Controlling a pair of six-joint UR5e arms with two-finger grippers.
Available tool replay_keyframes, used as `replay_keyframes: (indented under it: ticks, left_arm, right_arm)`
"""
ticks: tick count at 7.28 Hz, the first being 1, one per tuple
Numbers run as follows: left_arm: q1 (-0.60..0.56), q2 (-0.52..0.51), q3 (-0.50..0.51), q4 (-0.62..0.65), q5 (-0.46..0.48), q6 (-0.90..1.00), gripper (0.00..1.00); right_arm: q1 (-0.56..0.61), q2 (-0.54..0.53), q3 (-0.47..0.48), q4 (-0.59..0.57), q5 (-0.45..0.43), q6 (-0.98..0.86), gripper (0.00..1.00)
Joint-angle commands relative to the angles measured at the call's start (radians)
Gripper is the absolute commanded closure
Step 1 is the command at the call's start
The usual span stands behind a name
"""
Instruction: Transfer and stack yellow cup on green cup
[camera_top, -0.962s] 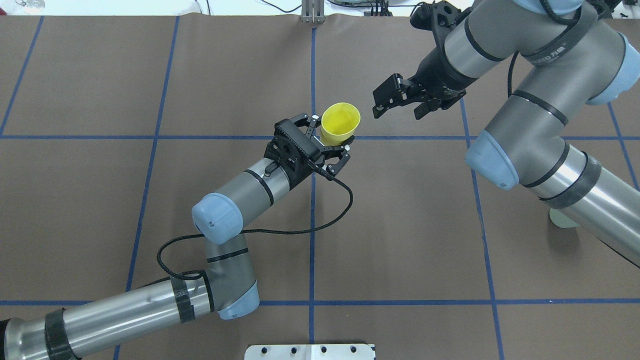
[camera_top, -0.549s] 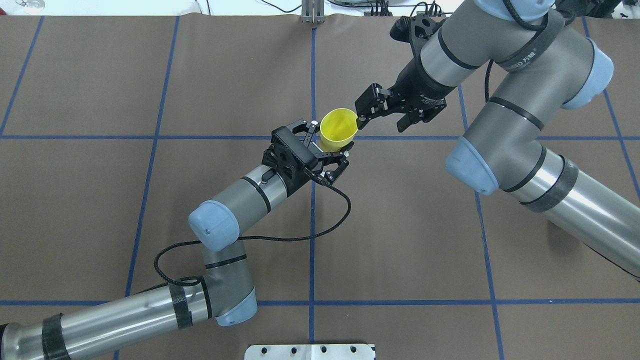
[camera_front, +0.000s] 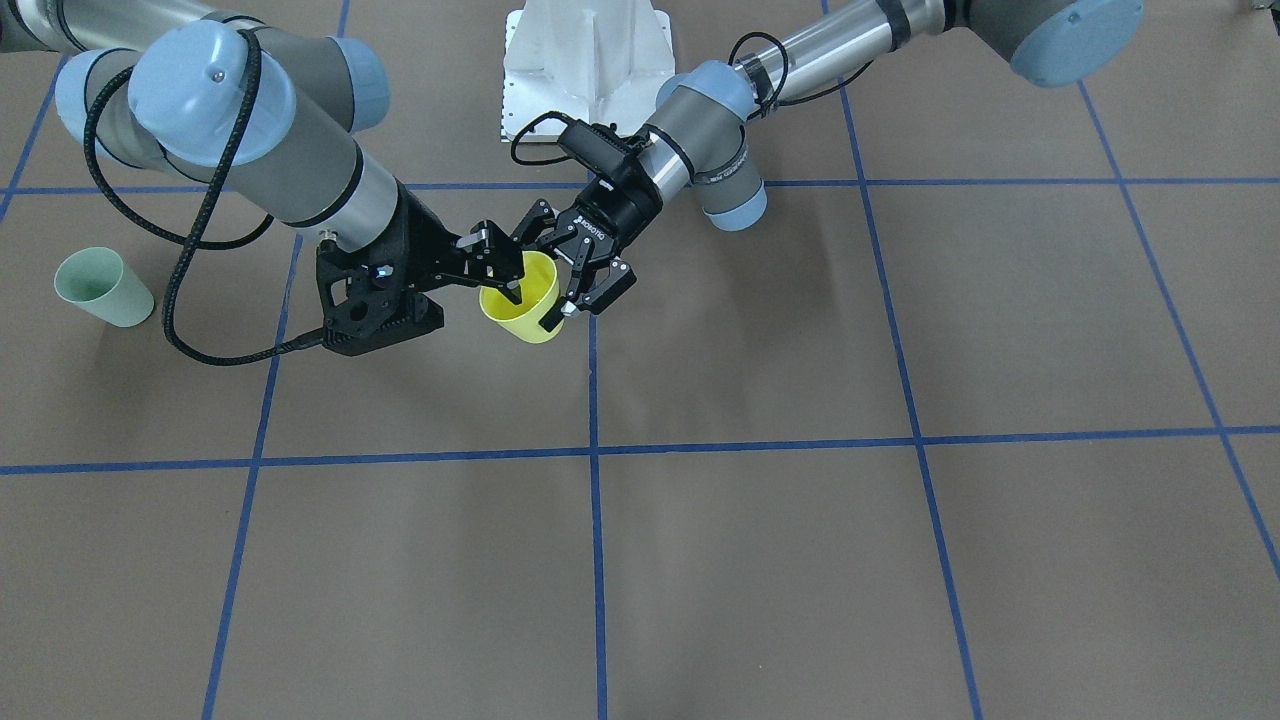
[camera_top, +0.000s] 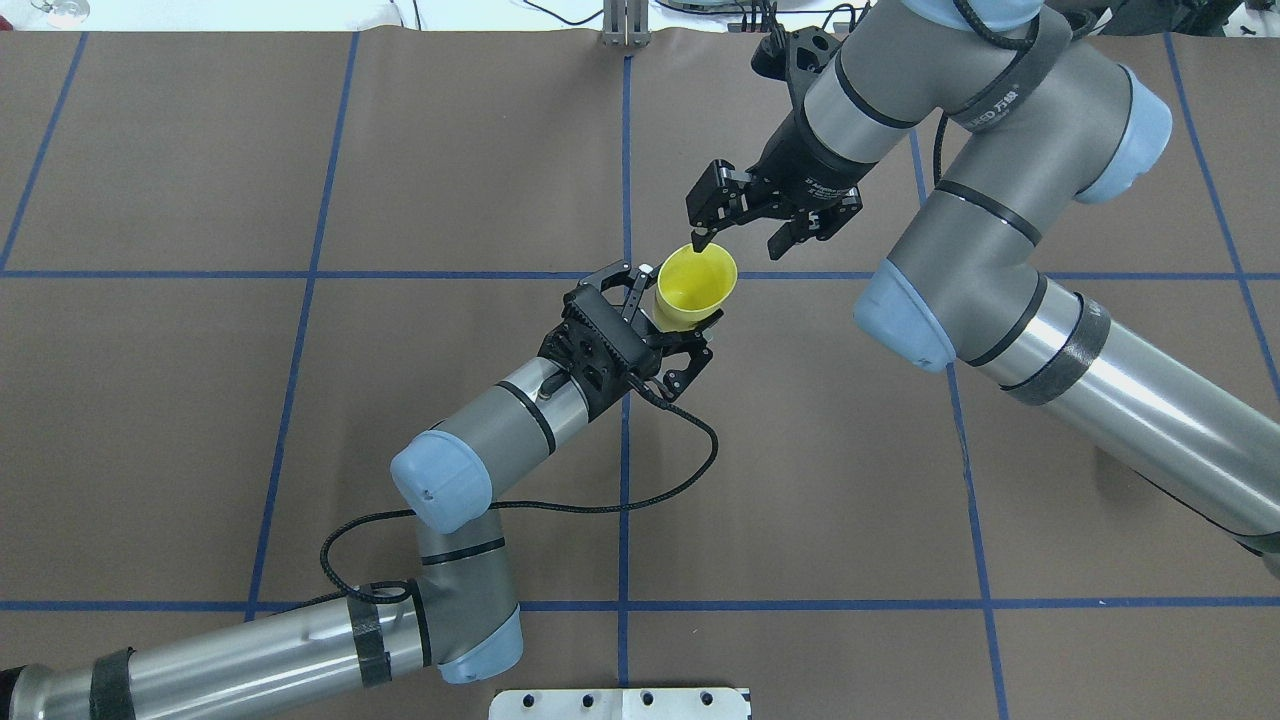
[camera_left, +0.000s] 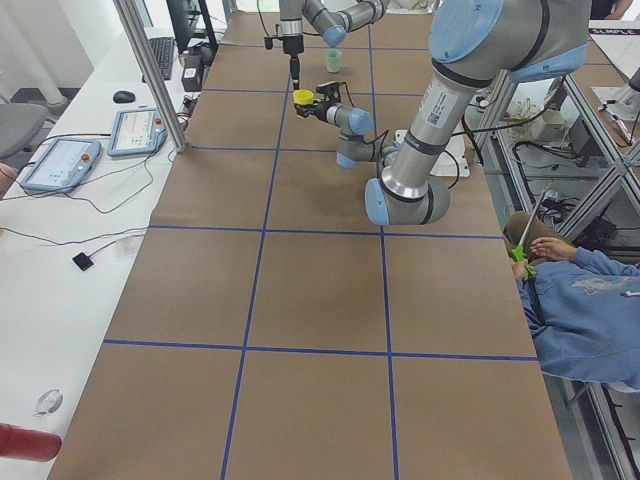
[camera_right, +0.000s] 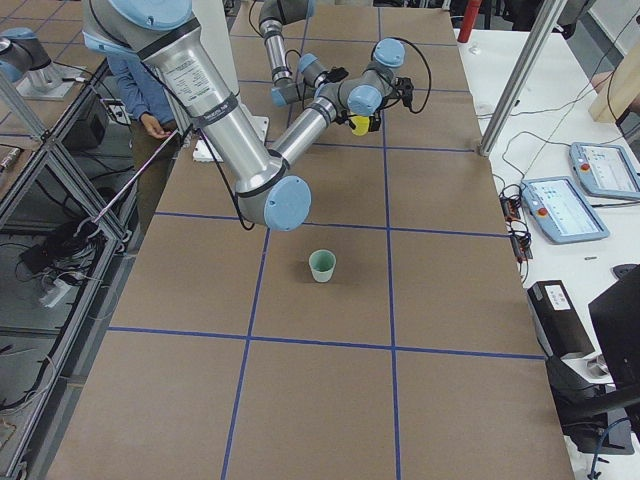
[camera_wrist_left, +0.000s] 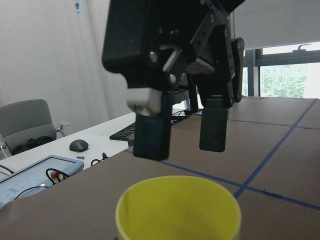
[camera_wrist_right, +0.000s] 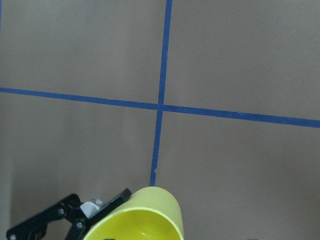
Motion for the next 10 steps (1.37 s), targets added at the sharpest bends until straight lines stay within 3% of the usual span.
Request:
replay_keyframes:
  ticks: [1, 5, 8, 9, 10]
  left_arm:
    - [0.001, -0.004, -0.008, 0.000, 0.005, 0.002, 0.43]
    - [0.001, -0.004, -0.006, 0.002, 0.006, 0.002, 0.43]
    - [0.001, -0.005, -0.017, 0.002, 0.006, 0.001, 0.43]
    - [0.000, -0.004, -0.017, 0.002, 0.006, 0.001, 0.43]
    - [0.001, -0.004, -0.018, 0.003, 0.006, 0.001, 0.43]
  right_arm:
    - [0.000, -0.001, -0.007, 0.006, 0.000, 0.000, 0.13]
    - [-0.003, -0.030, 0.024, 0.022, 0.011, -0.018, 0.13]
    - [-0.024, -0.035, 0.026, 0.023, 0.008, -0.018, 0.23]
    - [-0.024, -0.037, 0.026, 0.032, 0.009, -0.018, 0.33]
    - [-0.024, -0.044, 0.024, 0.046, 0.009, -0.018, 0.57]
